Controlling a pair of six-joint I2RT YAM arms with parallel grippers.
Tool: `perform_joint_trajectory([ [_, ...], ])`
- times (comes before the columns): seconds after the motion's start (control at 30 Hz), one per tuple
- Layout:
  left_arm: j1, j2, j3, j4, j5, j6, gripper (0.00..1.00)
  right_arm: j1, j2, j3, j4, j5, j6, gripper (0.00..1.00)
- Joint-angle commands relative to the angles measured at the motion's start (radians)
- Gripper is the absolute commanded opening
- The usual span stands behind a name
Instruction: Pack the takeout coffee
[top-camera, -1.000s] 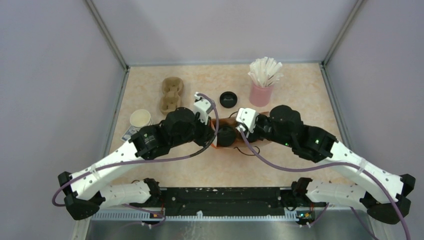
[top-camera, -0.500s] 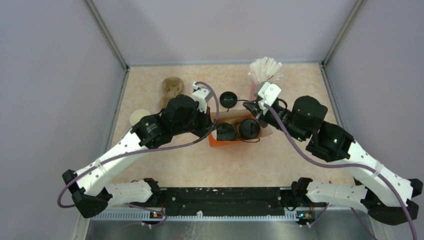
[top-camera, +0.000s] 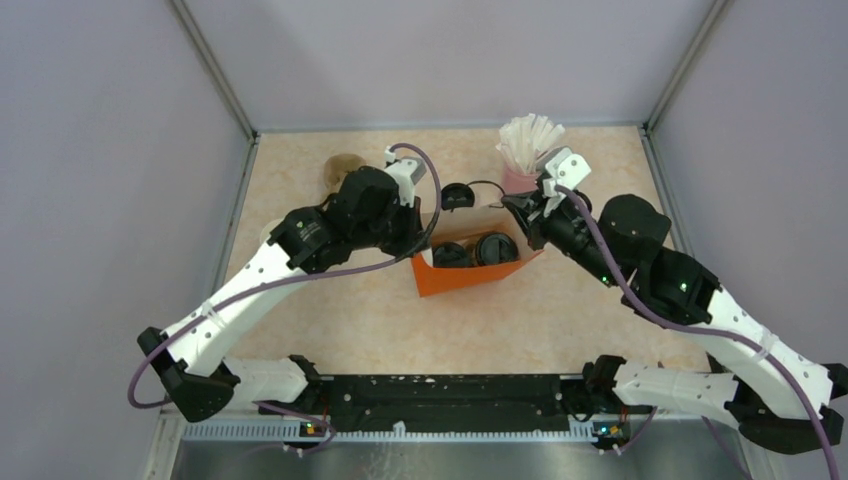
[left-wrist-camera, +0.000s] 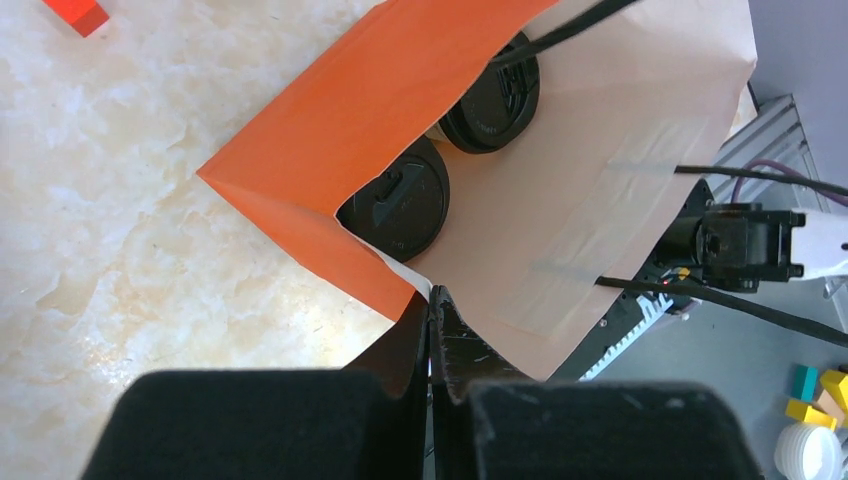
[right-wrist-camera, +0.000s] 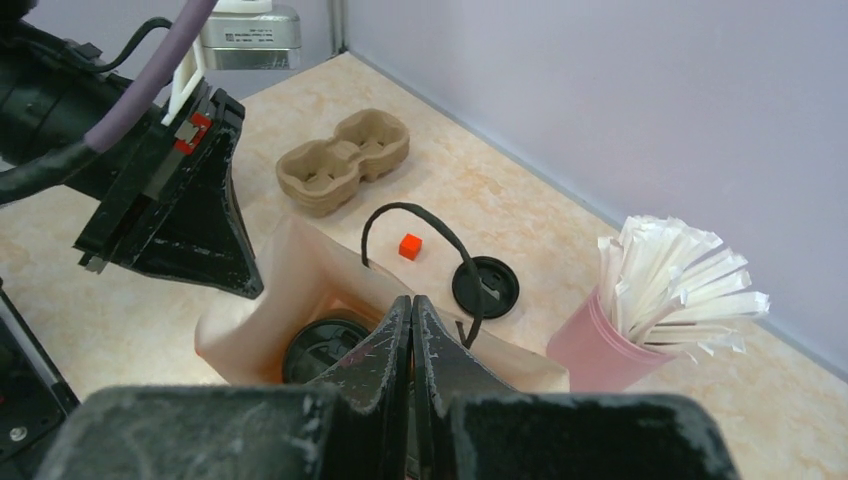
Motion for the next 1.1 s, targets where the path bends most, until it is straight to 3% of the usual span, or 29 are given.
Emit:
perform_joint_trajectory([
  [0.0,0.031,0.032,0.088,-0.032,0.013,-0.018,0.00,-0.010,-0.030,0.003,0.005,0.036,0.053,0.00],
  [0.77,0.081,0.072,0.079,-0.061,-0.008,-0.129,0.04,-0.009,-0.058,-0.003,-0.086,0.083,0.056,0.00],
  [0.93,0.085,0.079,0.080,-0.070,-0.016,-0.129,0.13,-0.010,-0.052,0.006,-0.136,0.210,0.091,0.00],
  [1.07,0.085,0.087,0.106,-0.064,-0.017,-0.118,0.39,-0.010,-0.053,0.018,-0.132,0.250,0.115,0.04],
])
